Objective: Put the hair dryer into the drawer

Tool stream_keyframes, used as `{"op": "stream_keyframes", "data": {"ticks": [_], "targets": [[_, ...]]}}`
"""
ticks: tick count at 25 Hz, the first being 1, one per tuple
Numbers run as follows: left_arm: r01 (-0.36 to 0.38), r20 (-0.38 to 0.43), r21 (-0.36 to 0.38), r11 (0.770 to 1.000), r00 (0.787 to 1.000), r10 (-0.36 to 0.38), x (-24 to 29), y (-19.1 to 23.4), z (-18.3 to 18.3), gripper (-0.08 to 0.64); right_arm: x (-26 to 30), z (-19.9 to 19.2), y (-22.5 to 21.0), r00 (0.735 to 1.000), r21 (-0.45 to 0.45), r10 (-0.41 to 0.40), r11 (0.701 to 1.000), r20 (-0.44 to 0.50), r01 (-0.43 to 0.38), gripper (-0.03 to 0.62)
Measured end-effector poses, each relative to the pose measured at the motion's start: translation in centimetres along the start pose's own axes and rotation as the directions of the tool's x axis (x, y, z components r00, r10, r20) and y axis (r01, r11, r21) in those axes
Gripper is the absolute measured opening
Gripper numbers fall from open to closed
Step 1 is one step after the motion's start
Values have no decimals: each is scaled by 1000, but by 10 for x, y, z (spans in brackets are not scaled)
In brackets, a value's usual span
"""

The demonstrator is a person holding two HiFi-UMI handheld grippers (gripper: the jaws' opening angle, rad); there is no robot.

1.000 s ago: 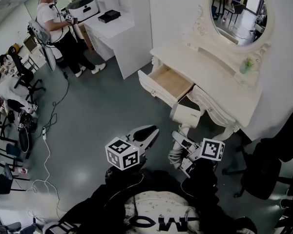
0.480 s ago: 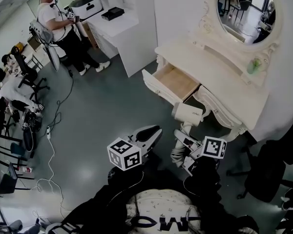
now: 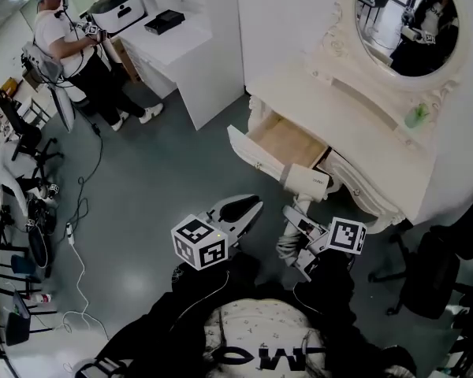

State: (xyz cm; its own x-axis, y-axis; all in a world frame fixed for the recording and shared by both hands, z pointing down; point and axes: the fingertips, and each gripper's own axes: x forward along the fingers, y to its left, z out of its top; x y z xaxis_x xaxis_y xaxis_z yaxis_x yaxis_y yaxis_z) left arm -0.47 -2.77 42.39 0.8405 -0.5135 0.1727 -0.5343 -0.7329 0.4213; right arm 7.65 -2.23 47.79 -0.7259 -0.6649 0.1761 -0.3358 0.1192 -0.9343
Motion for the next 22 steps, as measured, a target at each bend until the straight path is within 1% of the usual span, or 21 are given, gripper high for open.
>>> {"op": "stream_keyframes", "data": {"ticks": [3, 5, 7, 12, 14, 15, 17, 18, 20, 22], "targets": [[35, -6, -6, 999, 999, -35, 2, 30, 19, 54, 30, 12, 5, 1000, 8, -16, 1000, 24, 15, 221], [55, -16, -4, 998, 998, -55, 2, 48, 27, 54, 52, 17, 9, 999, 13, -2, 1000, 35, 2, 221], [71, -24, -2, 997, 997, -71, 2, 67, 34, 54, 67, 20, 5, 998, 21, -45, 999, 45, 44, 221], [103, -38, -7, 995, 994, -103, -5, 108, 47, 54, 102, 22, 0, 992, 32, -104, 994, 74, 102, 221], [110, -42, -12, 994, 993, -110, -6, 122, 50, 54, 114, 22, 1, 991, 39, -103, 994, 81, 100, 221], [112, -43, -16, 994, 993, -113, -5, 128, 51, 54, 118, 21, 1, 991, 45, -108, 994, 81, 104, 221], [120, -44, -26, 992, 992, -121, -3, 137, 53, 54, 123, 20, -4, 985, 59, -154, 987, 75, 150, 221], [127, -47, -32, 991, 991, -128, -1, 139, 53, 54, 125, 20, -5, 984, 63, -164, 985, 72, 160, 221], [147, -58, -39, 988, 987, -149, 5, 140, 51, 54, 128, 19, -6, 985, 71, -155, 986, 73, 150, 221], [166, -67, -41, 985, 983, -169, 14, 139, 50, 54, 127, 21, -13, 980, 92, -186, 979, 73, 179, 221]]}}
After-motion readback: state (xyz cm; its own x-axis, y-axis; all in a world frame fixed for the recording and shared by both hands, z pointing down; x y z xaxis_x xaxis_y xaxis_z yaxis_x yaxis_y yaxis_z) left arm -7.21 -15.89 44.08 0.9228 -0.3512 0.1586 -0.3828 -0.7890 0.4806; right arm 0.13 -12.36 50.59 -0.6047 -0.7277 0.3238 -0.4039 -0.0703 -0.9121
